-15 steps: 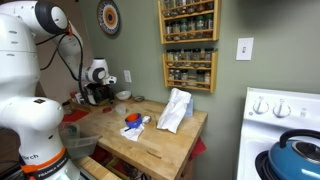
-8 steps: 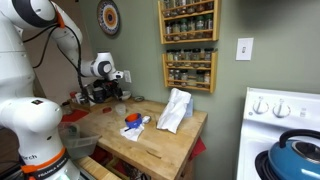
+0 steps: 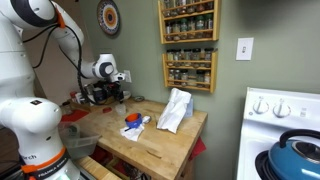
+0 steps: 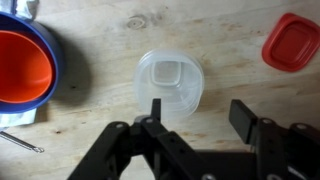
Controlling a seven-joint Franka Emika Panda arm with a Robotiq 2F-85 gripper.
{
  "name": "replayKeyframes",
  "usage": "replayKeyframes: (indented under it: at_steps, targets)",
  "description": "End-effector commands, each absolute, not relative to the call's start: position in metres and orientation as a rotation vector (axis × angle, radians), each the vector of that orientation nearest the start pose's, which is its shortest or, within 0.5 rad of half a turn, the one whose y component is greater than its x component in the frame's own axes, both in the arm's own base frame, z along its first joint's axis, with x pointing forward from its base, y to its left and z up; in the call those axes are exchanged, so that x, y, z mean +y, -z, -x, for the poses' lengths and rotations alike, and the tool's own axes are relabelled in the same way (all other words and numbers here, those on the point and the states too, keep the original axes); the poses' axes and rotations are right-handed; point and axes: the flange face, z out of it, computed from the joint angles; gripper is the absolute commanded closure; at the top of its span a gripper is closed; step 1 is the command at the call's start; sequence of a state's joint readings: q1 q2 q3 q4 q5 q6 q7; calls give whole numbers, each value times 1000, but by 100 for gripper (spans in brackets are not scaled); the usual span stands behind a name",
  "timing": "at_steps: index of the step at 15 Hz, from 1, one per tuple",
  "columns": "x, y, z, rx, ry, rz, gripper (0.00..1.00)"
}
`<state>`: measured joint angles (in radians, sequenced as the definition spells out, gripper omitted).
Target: Pick up the red lunch box lid from the stacked lunch boxes and put it on the table, pick up the top clear stacked lunch box and put it on the table, pick up the red lunch box lid from the table and put it on the lunch box closer to the wall
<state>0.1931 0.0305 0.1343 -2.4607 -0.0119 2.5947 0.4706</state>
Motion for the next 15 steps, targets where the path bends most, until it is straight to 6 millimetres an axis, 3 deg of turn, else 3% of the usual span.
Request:
replayKeyframes:
  at_steps: [1, 2, 3, 4, 6, 7, 8, 13, 15]
  targets:
    - [155, -286, -453, 218, 97, 3115, 42]
    - [156, -284, -452, 216, 89, 3115, 41]
    - [156, -283, -452, 218, 87, 3116, 48]
    - [157, -281, -452, 220, 89, 3116, 47]
    - [159, -280, -453, 222, 93, 3113, 54]
    - [159, -279, -453, 220, 90, 3113, 52]
    - [160, -278, -453, 217, 86, 3114, 58]
    - [163, -273, -454, 208, 73, 3114, 60]
    - [164, -271, -454, 207, 67, 3114, 68]
